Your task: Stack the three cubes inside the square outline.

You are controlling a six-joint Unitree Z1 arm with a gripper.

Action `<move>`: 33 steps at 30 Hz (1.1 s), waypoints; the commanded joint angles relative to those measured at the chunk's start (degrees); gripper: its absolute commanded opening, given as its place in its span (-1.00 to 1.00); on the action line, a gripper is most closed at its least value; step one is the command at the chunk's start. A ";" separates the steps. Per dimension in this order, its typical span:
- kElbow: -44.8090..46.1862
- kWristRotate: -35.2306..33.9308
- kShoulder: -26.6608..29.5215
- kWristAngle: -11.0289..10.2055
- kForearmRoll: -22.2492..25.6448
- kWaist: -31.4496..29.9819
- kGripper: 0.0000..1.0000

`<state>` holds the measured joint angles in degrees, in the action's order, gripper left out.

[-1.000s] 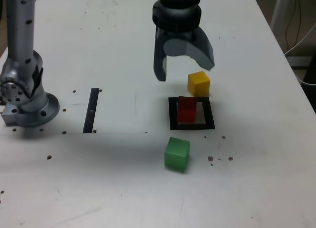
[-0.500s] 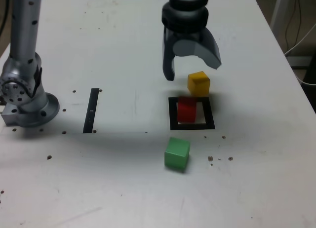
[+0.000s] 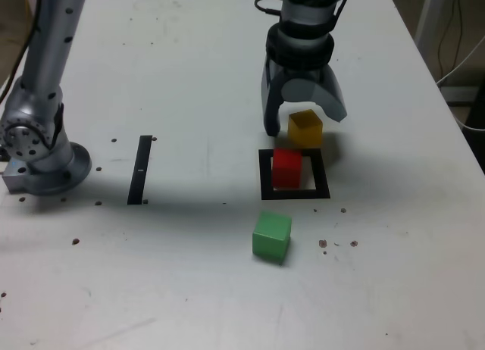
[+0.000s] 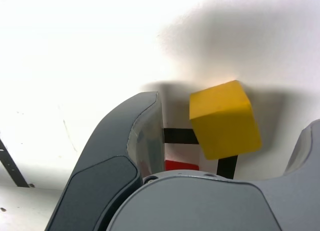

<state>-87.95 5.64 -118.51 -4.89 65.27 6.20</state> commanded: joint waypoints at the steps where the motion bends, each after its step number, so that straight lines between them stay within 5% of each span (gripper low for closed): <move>1: -0.51 0.07 -0.55 0.38 0.01 0.04 0.86; 19: 0.84 0.53 -3.42 0.98 -2.08 1.21 0.69; 33: -0.48 2.20 -3.79 1.43 -2.13 1.49 0.21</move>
<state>-87.95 7.37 -121.81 -3.66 63.33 7.47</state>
